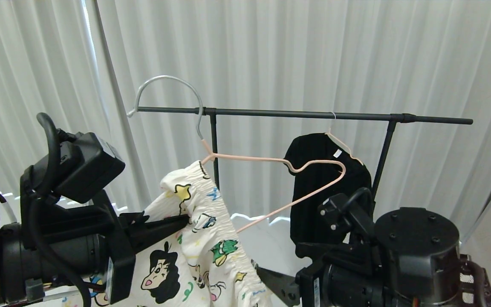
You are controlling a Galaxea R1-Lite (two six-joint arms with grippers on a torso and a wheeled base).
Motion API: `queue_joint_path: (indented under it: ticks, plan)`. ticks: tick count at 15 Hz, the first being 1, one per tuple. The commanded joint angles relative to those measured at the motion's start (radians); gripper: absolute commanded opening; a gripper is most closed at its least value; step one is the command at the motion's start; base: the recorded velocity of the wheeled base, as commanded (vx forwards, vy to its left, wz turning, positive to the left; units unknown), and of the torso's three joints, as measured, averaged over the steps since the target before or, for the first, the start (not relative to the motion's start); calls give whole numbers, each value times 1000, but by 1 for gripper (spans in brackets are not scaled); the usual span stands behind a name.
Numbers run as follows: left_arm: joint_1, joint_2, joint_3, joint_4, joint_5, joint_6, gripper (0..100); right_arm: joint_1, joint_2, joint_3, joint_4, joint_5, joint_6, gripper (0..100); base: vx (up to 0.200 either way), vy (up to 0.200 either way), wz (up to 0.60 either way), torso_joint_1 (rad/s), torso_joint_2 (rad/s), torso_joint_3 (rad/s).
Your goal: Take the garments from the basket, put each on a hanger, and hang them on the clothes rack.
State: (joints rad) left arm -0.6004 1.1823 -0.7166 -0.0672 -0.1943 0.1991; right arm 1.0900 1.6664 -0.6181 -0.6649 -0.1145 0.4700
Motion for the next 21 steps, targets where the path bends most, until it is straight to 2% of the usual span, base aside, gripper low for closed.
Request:
queue_joint_path:
  ticks: [1, 6, 8, 13, 14, 21]
  plan:
    - [-1, 2, 0, 0, -1, 0, 0, 50, 3, 9, 2, -1, -1, 100, 0, 0, 0, 0, 0, 0]
    - [-10, -1, -12, -34, -1, -1, 0, 64, 39, 9, 139, -74, 1, 100, 0, 0, 0, 0, 0, 0]
    - [-25, -1, -11, -68, -1, -1, 0, 64, 41, 9, 145, -74, 1, 100, 0, 0, 0, 0, 0, 0]
    - [-53, -3, -12, -71, -2, -1, 0, 64, 46, 11, 145, -77, 1, 100, 0, 0, 0, 0, 0, 0]
    - [-58, -3, -12, -74, -2, -1, 0, 64, 46, 9, 145, -77, 1, 0, 0, 0, 0, 0, 0, 0]
    - [-65, -23, -7, -74, -1, 0, 0, 27, 15, 29, 172, -96, -1, 0, 0, 0, 0, 0, 0, 0]
